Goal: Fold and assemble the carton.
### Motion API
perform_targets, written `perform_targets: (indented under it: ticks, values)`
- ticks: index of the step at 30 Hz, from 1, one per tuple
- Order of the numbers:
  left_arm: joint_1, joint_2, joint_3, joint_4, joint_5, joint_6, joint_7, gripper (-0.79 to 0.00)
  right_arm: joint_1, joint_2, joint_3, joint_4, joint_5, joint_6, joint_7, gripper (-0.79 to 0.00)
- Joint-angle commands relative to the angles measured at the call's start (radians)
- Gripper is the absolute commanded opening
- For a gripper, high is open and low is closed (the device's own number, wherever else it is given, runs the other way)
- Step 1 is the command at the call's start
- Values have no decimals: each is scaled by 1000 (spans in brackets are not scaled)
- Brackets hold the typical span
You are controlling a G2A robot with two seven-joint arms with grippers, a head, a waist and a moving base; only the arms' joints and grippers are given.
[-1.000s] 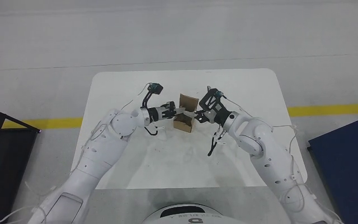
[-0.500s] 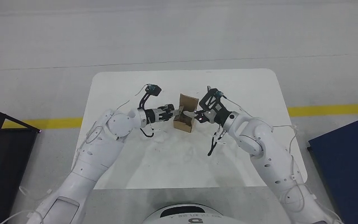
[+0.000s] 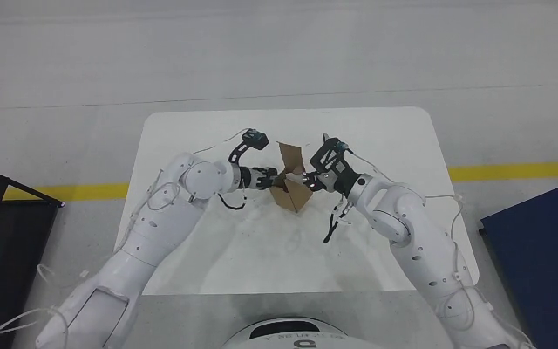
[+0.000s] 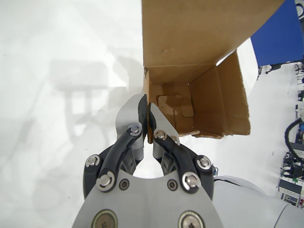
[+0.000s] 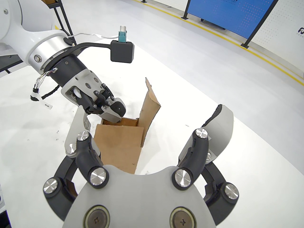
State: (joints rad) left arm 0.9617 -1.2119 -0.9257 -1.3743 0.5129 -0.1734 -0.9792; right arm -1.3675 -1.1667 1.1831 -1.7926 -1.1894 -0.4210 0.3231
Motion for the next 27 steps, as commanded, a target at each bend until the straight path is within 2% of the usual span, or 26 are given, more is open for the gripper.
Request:
perform_targets:
  ticks: [1,3,5,6,7,8,9,14,19,23,27]
  values:
    - [3,-1,1,-30,3,65,-11,-785,0,0,0,0,0,0,0,0]
    - [4,-2,1,-64,23,168,-24,-785,0,0,0,0,0,0,0,0]
    - [5,-3,8,-102,50,225,-19,-785,0,0,0,0,0,0,0,0]
    - [9,-5,6,-110,37,241,-13,-760,0,0,0,0,0,0,0,0]
    - [13,-7,4,-123,23,266,-3,-468,0,0,0,0,0,0,0,0]
    - [13,-8,6,-131,30,279,5,-99,0,0,0,0,0,0,0,0]
    - [14,-8,7,-134,29,288,8,0,0,0,0,0,0,0,0,0]
    - [25,-11,-8,-145,-23,296,24,0,0,0,0,0,0,0,0,0]
    - [61,-3,-65,-153,-116,271,24,0,0,0,0,0,0,0,0,0]
    - [121,17,-151,-182,-152,268,21,0,0,0,0,0,0,0,0,0]
    - [217,45,-289,-255,-213,217,29,0,-47,1,18,-41,6,60,-13,0]
